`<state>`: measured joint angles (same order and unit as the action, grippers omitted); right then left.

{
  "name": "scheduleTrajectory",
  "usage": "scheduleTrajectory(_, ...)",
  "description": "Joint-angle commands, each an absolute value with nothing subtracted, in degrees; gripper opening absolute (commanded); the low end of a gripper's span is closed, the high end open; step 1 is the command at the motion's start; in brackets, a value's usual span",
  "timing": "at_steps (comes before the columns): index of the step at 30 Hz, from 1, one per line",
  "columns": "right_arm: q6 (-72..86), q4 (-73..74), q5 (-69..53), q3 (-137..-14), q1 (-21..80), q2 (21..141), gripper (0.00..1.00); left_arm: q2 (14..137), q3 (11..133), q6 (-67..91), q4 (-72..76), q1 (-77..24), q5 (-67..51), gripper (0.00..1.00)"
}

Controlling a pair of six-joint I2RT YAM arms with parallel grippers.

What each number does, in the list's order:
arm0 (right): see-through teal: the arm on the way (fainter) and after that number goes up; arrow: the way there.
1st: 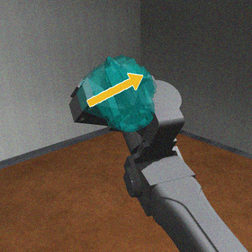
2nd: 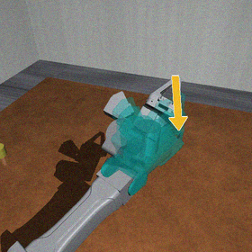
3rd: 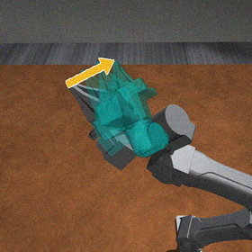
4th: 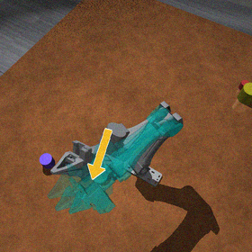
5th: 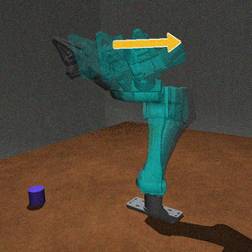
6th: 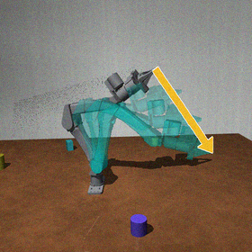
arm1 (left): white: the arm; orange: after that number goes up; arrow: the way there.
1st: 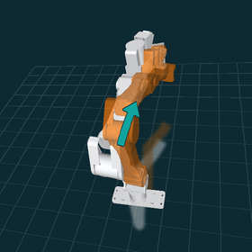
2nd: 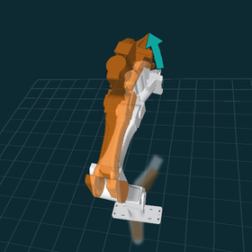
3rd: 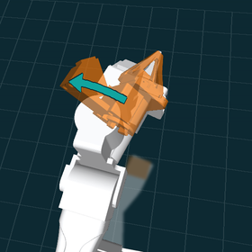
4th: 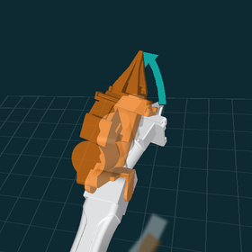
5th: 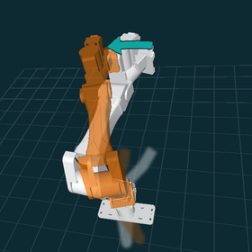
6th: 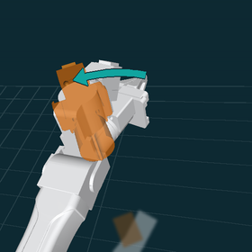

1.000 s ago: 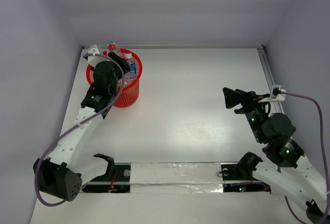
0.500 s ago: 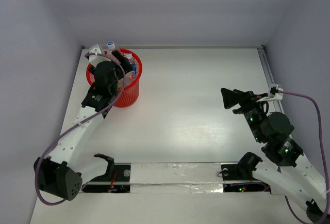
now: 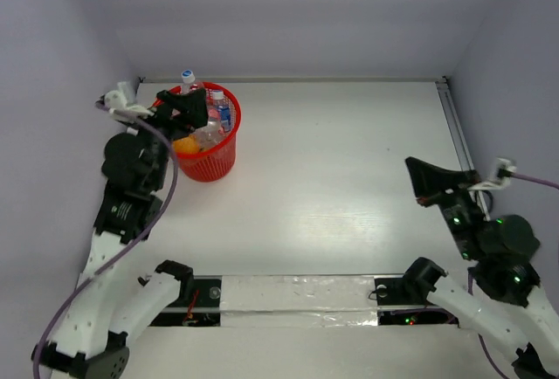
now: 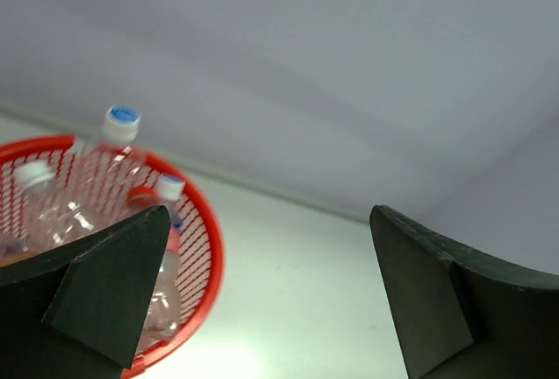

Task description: Put the plastic bottles in the bin

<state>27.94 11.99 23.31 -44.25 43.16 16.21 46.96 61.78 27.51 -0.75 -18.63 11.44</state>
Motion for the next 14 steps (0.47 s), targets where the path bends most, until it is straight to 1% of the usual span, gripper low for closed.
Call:
scheduleTrajectory(1,23.39,13.7,24.24,-52.63,43.42,7.5,0.24,36.16,64.34,26.89,0.26,-18.46,6.24,0.99)
scheduleTrajectory(2,22.94,14.23,25.13,-54.21,43.42,6.43,0.45,34.64,63.47,27.5,0.09,-18.46,6.41,0.99)
scheduleTrajectory(3,22.68,15.02,25.75,-54.58,43.42,5.63,0.78,33.32,63.11,28.99,0.09,-18.46,6.33,0.99)
scheduleTrajectory(4,22.41,15.12,26.62,-54.58,43.42,5.02,0.87,32.27,62.84,29.09,-2.26,-18.46,5.72,0.99)
scheduleTrajectory(5,22.41,15.03,28.81,-54.23,43.42,4.75,0.92,30.86,62.23,29.35,-3.24,-18.46,5.1,0.99)
scheduleTrajectory(6,22.5,14.77,29.44,-53.01,43.42,4.92,0.96,30.15,61.7,30.05,-3.86,-18.46,4.58,0.99)
scheduleTrajectory(14,25.22,12.66,28.3,-51.68,43.42,10.28,0.96,26.98,55.64,27.17,-5.79,-18.46,4.3,0.99)
